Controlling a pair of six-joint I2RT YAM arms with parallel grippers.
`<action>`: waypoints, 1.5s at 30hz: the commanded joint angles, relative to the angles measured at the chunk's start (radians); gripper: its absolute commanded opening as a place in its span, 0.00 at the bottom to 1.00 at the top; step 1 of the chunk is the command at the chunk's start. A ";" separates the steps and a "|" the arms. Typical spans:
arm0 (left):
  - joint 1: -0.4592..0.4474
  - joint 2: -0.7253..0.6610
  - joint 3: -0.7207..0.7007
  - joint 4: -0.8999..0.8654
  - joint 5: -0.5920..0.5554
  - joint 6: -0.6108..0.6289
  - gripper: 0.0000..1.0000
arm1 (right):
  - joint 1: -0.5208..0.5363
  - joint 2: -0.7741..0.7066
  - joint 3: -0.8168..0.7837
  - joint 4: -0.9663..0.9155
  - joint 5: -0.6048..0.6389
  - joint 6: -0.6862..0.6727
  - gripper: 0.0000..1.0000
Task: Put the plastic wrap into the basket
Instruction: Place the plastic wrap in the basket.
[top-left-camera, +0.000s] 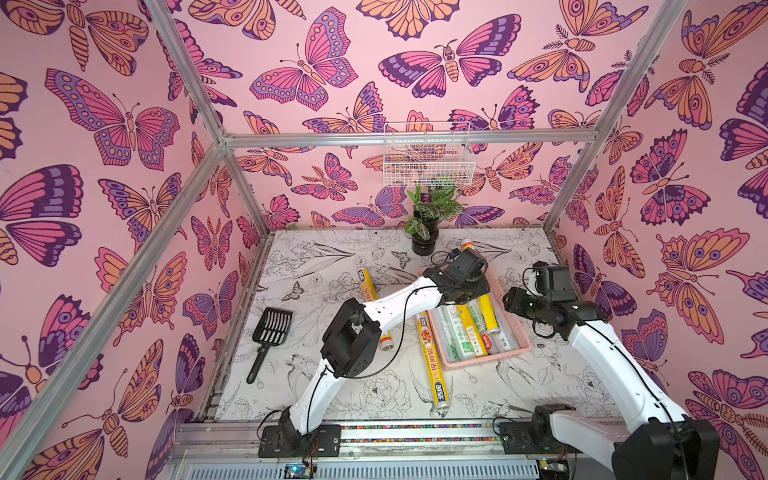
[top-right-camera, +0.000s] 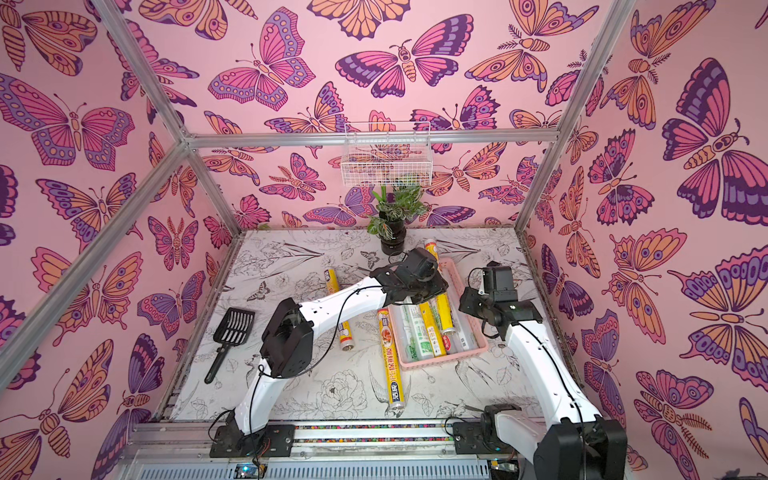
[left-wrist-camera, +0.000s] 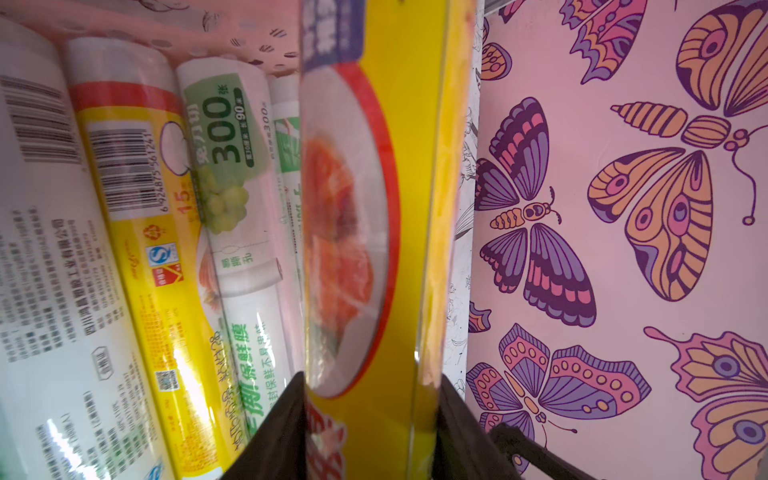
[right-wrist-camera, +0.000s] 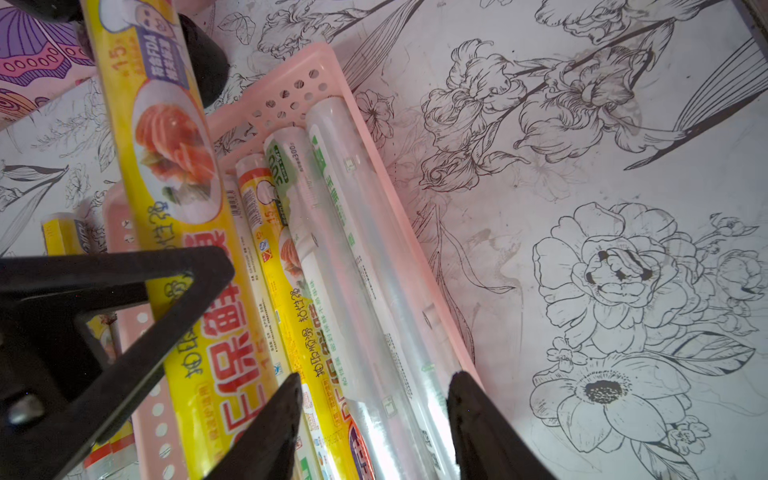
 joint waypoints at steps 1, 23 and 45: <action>-0.008 0.041 0.033 0.010 -0.035 -0.059 0.27 | -0.004 -0.012 0.029 -0.028 0.013 -0.005 0.60; -0.034 0.152 0.077 -0.004 -0.040 -0.142 0.37 | -0.005 -0.027 -0.006 -0.013 -0.040 -0.005 0.60; -0.050 0.171 0.061 -0.006 0.090 -0.157 0.35 | -0.004 -0.030 -0.026 0.000 -0.029 -0.007 0.61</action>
